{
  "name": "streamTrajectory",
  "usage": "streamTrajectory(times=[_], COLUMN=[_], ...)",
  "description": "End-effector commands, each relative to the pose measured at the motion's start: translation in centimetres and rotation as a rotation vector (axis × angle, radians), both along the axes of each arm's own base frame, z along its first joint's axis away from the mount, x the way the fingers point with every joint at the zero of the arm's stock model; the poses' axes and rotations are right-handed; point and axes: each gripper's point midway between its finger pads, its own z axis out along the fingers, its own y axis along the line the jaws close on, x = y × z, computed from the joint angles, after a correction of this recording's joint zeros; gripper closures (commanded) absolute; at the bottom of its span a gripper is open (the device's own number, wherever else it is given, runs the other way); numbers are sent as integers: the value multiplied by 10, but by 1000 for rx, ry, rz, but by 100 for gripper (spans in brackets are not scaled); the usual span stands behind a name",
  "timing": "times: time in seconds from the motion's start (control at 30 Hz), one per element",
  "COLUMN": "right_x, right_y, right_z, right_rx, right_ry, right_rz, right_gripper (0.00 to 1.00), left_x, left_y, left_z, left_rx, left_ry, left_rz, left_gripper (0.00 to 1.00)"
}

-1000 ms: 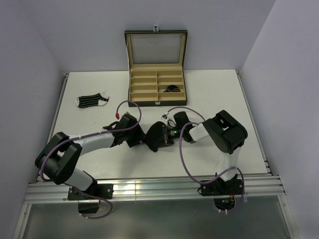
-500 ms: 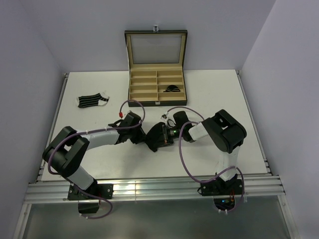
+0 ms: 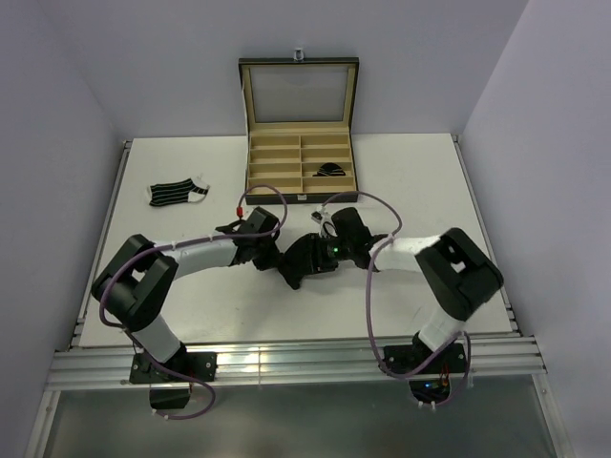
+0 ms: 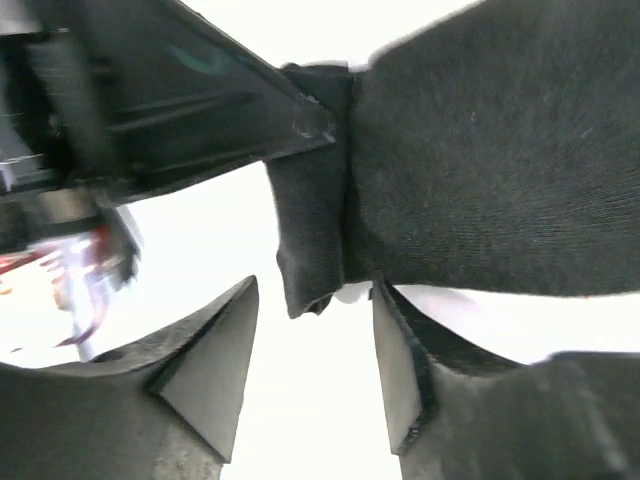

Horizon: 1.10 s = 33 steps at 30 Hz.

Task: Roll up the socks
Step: Roll the sock at the center of the board.

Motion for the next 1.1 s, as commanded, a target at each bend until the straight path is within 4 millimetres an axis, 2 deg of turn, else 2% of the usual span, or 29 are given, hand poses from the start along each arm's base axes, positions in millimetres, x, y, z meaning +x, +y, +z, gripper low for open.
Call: streamTrajectory(times=[0.0,0.03,0.1,0.13,0.17,0.2,0.23,0.37,0.63,0.87,1.07], right_x=[9,21,23,18,26,26,18,19,11,4,-7], right_y=[-11,-17,-16,-9,-13,-12,-1,7,38,40,38], right_z=[15,17,33,37,44,47,51,54,32,12,1], right_rx=[-176,-243,-272,-295,-339,-364,-368,-469,-577,-613,-648], right_ry=[-235,-325,-428,-489,-556,-599,-656,-769,-833,-792,-766], right_rz=[-41,-90,-116,-93,-140,-153,-117,-142,-62,-12,18], right_gripper=[43,42,41,41,40,40,40,39,39,41,47], left_x=[-5,-6,-6,-4,-5,-6,-5,-4,-3,-3,-3], left_y=[17,18,17,15,16,14,13,10,6,6,3], left_z=[-16,-17,-19,-17,-19,-19,-18,-18,-17,-17,-17], left_rx=[138,151,162,160,168,166,166,164,155,157,146], left_ry=[39,49,57,55,63,67,65,74,78,80,85], left_rz=[-48,-56,-84,-89,-99,-108,-116,-133,-151,-155,-152], left_gripper=[100,100,100,100,100,100,100,100,100,100,100])
